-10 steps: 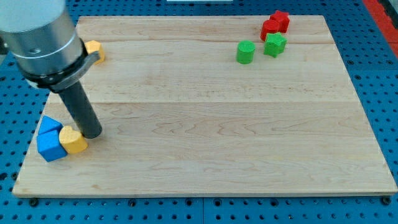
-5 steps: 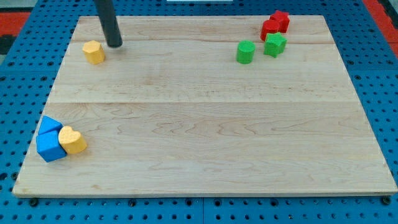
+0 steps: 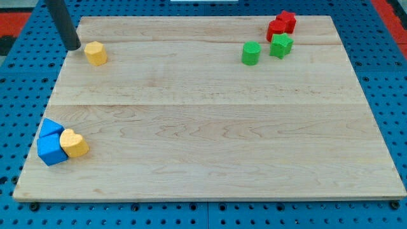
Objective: Move the yellow hexagon into the yellow heart
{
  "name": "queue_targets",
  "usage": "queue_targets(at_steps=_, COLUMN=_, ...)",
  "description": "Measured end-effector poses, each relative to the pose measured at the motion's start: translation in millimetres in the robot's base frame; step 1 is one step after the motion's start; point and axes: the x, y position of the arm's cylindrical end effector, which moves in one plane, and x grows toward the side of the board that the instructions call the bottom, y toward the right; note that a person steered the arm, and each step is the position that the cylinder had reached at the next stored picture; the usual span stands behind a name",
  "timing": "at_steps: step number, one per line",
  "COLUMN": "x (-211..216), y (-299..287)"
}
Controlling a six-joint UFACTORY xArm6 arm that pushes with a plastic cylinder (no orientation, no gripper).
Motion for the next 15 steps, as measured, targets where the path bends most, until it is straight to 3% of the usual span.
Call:
queue_targets(at_steps=1, x=-24.5, y=13.6)
queue_targets(at_steps=2, x=-12.0, y=53.7)
queue_targets(at_steps=3, x=53.0, y=55.5)
queue_targets(at_steps=5, x=63.4, y=79.2)
queue_targets(at_steps=6, x=98.9, y=86.4)
queue_targets(at_steps=8, x=114.4, y=112.1)
queue_targets(at_steps=10, x=169.7, y=94.6)
queue_targets(at_steps=11, x=160.6, y=103.4)
queue_targets(at_steps=15, x=199.3, y=121.0)
